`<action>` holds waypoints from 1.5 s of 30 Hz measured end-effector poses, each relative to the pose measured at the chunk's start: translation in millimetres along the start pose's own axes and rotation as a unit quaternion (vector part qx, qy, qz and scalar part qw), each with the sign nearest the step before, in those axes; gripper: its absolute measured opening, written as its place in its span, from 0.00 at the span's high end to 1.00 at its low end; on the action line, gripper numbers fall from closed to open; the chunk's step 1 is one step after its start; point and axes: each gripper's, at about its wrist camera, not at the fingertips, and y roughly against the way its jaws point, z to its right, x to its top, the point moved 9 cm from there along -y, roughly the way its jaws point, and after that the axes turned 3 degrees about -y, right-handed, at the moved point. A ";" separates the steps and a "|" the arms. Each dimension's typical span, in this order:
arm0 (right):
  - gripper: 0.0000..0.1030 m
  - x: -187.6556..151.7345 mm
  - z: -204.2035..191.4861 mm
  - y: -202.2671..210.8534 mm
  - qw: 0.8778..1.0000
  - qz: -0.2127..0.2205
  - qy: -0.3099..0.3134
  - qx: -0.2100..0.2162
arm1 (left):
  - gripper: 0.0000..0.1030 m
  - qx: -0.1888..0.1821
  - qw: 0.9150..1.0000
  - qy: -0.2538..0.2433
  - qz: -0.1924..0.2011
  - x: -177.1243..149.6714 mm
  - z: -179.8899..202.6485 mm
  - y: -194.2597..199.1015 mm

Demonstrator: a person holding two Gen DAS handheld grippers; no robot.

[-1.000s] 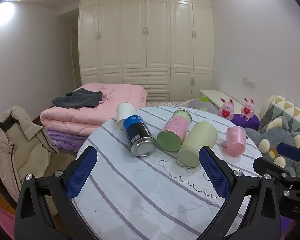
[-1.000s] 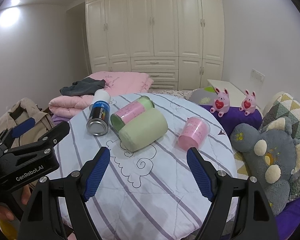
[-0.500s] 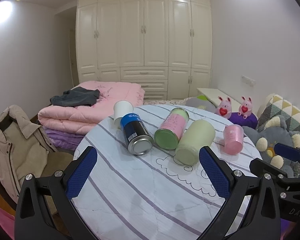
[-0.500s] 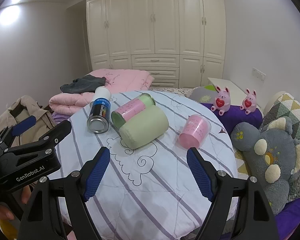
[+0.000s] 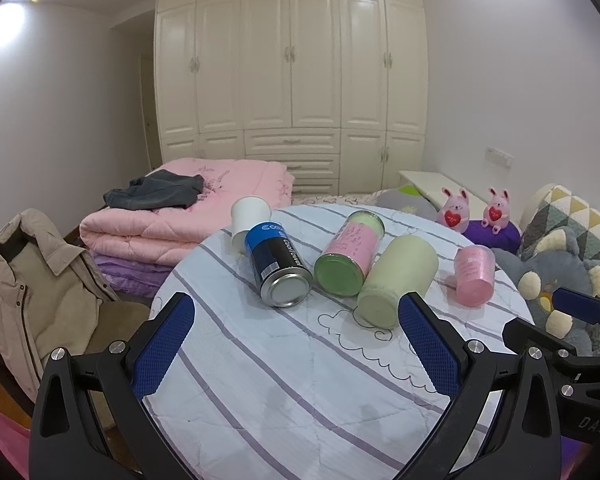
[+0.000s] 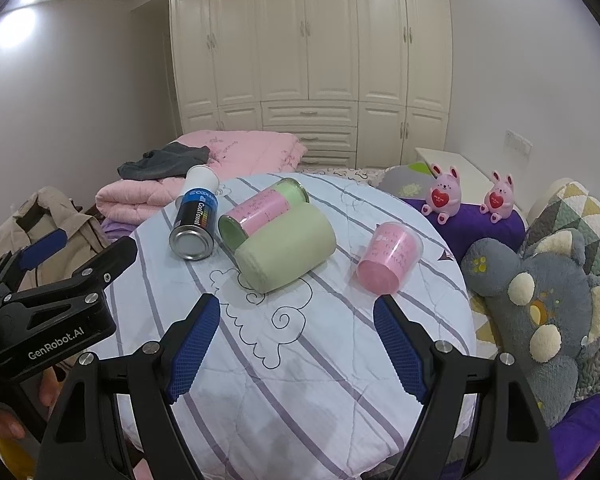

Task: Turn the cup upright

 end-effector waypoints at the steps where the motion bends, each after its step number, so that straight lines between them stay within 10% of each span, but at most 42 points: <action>1: 0.22 0.1 0.6 -0.9 1.000 -0.003 -0.001 0.000 | 0.00 -0.002 1.000 -0.001 -0.002 0.0 0.8 -1.4; 20: 0.22 27.3 18.4 -27.9 0.999 -0.045 -0.007 -0.025 | 0.00 -0.014 0.998 -0.007 -0.058 25.9 9.8 -49.0; 45: 0.22 105.8 -4.1 -169.1 0.992 -0.127 0.013 0.019 | 0.00 0.019 0.980 0.060 -0.187 77.6 -61.9 -216.4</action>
